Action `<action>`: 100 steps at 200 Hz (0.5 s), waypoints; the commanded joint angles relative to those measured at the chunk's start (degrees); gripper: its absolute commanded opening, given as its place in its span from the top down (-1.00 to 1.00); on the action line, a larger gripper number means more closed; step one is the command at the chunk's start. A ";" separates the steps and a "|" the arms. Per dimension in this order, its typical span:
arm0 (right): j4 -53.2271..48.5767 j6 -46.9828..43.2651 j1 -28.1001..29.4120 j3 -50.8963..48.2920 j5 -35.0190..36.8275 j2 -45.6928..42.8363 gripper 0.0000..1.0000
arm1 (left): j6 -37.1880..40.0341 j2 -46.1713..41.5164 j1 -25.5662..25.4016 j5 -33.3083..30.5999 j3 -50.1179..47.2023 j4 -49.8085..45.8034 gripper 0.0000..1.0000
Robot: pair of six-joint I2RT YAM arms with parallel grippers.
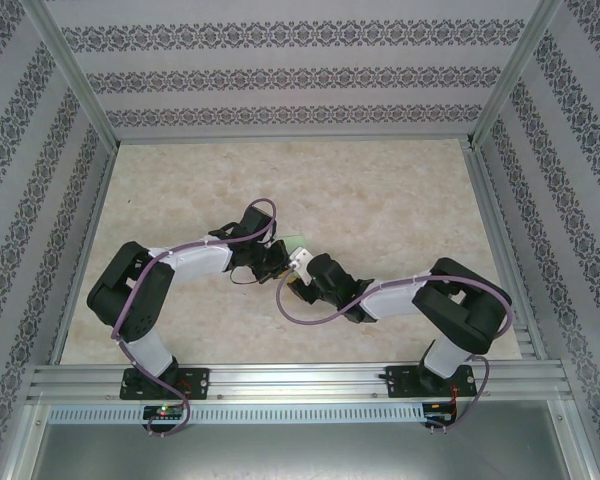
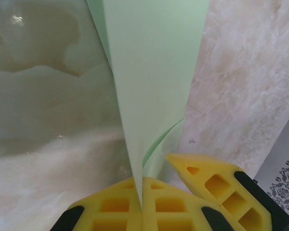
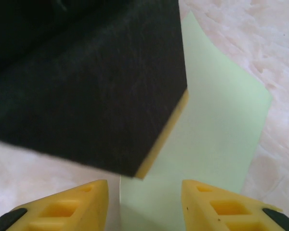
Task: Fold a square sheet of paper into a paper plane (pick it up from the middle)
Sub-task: Fold the wing for the fifth time at the center of the table.
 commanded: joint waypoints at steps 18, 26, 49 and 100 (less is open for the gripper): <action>5.78 -1.68 0.65 0.87 0.88 3.58 0.16 | -0.77 -0.09 -0.60 0.00 2.04 -1.21 0.93; 6.56 -1.82 0.63 0.71 1.27 4.11 0.18 | -0.87 -0.22 -0.59 0.00 2.05 -1.29 0.93; 9.03 -1.72 0.57 0.06 2.47 4.70 0.28 | -1.39 -0.35 -0.63 0.03 1.95 -1.30 0.93; 11.24 -0.97 0.39 -1.31 3.37 4.89 0.60 | -1.97 -1.40 0.46 0.20 1.44 -1.91 0.83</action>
